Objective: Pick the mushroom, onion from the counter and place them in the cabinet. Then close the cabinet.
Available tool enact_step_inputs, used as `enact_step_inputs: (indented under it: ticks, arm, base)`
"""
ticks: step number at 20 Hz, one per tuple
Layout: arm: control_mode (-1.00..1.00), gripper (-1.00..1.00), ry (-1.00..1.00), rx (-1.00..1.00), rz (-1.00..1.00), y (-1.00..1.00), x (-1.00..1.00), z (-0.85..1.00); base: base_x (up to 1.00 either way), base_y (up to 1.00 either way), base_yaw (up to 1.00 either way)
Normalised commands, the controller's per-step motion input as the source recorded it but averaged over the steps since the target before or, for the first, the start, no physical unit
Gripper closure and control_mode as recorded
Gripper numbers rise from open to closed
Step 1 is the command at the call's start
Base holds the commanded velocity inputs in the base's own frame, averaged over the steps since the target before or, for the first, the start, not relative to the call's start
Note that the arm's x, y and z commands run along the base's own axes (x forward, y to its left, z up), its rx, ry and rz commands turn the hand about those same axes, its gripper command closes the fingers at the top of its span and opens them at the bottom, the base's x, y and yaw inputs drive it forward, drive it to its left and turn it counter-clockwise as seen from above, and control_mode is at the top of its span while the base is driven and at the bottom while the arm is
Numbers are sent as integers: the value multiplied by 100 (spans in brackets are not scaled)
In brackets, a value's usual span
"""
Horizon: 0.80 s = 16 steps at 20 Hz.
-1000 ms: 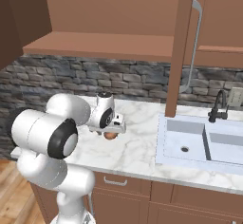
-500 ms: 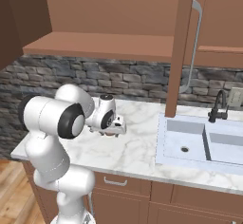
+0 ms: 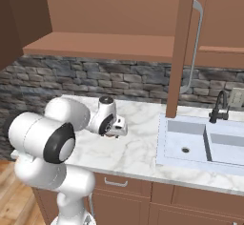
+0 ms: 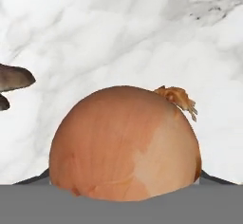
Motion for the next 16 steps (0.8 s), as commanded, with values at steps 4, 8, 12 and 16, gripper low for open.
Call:
enact_step_inputs:
  ticks: [4,8,12,16]
  arm:
    - [-100,100,-35,0,7,0,-100,97]
    - [-100,100,-30,0,10,0,-87,100]
    - [-100,100,-21,0,6,2,-69,100]
    - [-100,100,-12,0,1,0,-41,100]
  base:
    - [0,0,0]
    - [0,0,0]
    - [0,0,0]
    - [0,0,0]
